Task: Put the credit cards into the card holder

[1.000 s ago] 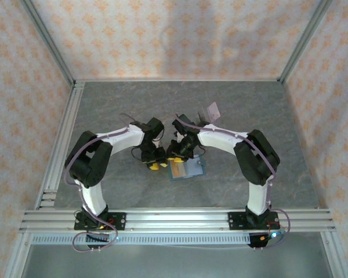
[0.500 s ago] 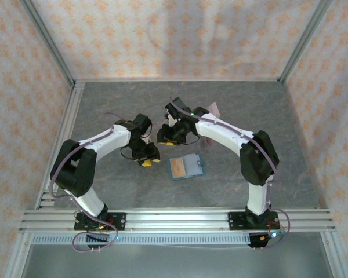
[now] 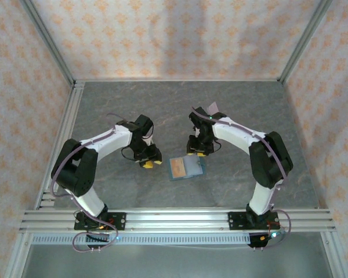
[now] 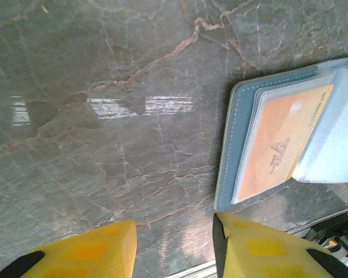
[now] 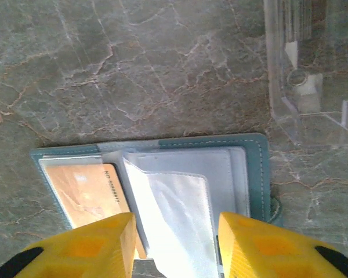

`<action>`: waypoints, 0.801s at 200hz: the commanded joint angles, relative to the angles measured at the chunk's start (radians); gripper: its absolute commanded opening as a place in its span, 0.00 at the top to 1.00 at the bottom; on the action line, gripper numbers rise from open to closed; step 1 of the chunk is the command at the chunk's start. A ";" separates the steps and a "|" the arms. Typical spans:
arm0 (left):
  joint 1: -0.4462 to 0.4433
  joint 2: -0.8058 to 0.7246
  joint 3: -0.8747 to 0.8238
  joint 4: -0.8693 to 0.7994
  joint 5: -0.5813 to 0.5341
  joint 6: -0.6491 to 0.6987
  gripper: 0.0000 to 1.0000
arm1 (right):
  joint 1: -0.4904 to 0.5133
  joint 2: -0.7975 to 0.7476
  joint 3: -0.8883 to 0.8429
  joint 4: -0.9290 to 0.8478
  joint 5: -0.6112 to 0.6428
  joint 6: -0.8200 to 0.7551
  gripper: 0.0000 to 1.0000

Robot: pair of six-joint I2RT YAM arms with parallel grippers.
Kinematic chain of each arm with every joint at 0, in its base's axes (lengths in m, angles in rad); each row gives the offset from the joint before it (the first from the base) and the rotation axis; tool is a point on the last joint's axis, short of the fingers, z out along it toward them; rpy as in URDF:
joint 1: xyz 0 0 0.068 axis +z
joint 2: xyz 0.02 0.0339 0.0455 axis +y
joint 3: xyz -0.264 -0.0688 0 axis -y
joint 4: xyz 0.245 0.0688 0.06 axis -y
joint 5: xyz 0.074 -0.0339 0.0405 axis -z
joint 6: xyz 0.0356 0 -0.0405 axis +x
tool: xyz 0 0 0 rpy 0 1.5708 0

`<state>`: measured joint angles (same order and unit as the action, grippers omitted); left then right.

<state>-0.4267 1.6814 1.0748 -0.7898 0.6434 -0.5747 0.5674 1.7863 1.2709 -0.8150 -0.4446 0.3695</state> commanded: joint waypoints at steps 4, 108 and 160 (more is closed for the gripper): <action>-0.016 0.026 0.035 -0.034 0.010 0.015 0.60 | -0.008 -0.008 -0.014 0.006 0.000 -0.024 0.56; -0.024 0.024 0.043 -0.029 0.002 0.004 0.60 | -0.006 0.061 -0.004 0.047 -0.060 -0.038 0.55; -0.023 0.025 0.032 -0.019 0.002 0.002 0.60 | -0.006 0.004 -0.018 0.021 0.024 -0.039 0.56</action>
<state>-0.4454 1.7027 1.1007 -0.7956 0.6472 -0.5755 0.5636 1.8416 1.2625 -0.7692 -0.4965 0.3454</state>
